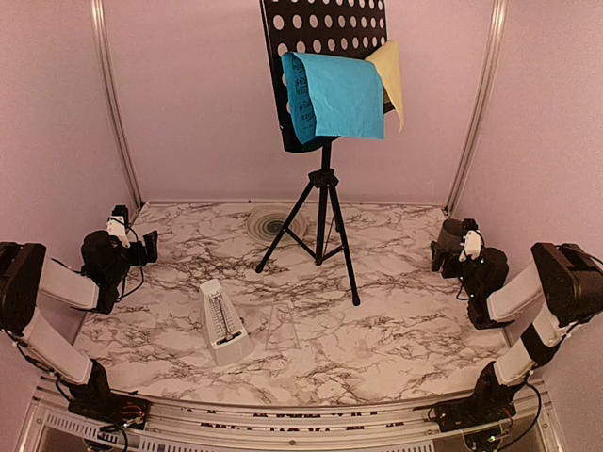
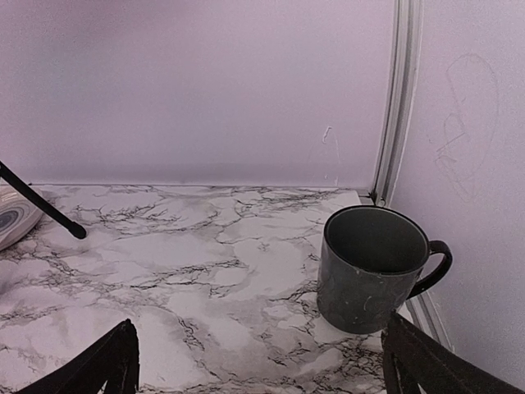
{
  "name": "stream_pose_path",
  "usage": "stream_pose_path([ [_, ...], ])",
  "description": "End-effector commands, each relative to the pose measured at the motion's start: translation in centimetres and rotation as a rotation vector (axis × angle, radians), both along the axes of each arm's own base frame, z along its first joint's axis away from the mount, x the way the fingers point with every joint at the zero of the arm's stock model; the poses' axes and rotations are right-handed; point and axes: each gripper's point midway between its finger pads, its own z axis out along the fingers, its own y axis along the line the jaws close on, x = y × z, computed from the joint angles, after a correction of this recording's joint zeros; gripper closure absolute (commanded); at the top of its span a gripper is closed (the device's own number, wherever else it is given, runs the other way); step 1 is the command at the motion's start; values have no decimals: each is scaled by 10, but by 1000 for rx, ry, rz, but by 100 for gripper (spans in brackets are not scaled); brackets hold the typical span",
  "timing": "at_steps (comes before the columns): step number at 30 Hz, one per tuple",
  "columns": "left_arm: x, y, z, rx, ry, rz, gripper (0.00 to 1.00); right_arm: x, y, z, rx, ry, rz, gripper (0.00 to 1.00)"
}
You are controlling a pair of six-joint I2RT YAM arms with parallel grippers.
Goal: Pack up the instrument practice props
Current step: Adjust the metronome at the center of the board.
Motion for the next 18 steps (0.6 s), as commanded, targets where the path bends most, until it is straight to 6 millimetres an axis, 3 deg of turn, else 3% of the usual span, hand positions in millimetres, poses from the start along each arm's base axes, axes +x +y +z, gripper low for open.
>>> stream_pose_path([
  [1, 2, 4, 11, -4, -39, 15, 1, 7, -2, 6, 10, -12, -14, 0],
  [10, -8, 13, 35, 2, -70, 84, 0, 16, 4, 27, -6, 27, 5, 0],
  [18, -26, 3, 88, 26, -153, 141, 1, 19, 24, 61, -20, 61, 39, 0],
])
